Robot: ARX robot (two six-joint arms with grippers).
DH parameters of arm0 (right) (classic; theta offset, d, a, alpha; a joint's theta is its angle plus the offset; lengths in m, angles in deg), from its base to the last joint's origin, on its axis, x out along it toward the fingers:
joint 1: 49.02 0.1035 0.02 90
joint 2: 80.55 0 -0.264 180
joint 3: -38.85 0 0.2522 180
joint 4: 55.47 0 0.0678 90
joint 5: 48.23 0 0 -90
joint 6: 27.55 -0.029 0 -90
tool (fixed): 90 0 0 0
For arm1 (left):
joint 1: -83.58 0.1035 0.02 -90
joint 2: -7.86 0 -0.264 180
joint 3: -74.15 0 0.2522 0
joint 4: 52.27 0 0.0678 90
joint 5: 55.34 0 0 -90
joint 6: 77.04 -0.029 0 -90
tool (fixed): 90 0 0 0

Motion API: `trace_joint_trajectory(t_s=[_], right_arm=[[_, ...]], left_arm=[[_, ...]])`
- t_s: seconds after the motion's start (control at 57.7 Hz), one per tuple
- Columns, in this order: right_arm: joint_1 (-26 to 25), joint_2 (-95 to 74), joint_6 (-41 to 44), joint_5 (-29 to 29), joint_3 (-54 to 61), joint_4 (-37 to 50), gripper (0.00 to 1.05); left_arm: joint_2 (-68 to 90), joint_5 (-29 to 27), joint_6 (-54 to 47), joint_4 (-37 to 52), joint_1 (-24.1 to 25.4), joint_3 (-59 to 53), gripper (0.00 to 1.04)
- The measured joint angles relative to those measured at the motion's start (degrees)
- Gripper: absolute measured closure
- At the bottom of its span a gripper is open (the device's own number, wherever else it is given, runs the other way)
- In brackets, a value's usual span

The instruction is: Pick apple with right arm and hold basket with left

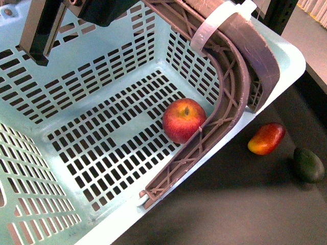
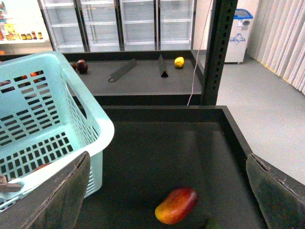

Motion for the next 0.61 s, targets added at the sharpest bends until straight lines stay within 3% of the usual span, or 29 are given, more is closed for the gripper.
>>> trace_joint_trajectory(t_s=[0.069,0.191,0.277,0.381,0.606], right_arm=[[0.0,0.0,0.0,0.0,0.0,0.0,0.09],[0.0,0.0,0.0,0.07,0.0,0.0,0.09],[0.0,0.02,0.0,0.04,0.0,0.0,0.09],[0.0,0.02,0.02,0.02,0.0,0.0,0.09],[0.0,0.02,0.0,0.02,0.0,0.0,0.09]], left_arm=[[0.0,-0.74,0.09,0.11,-0.04,-0.02,0.9],[-0.22,-14.78,5.31,4.39,-0.26,-0.13,0.9],[-1.05,-17.88,6.4,4.92,0.5,-0.55,0.9],[-2.54,-17.38,7.98,5.35,3.13,-2.45,0.9],[-2.8,-10.47,14.91,7.34,15.43,-8.26,0.9]])
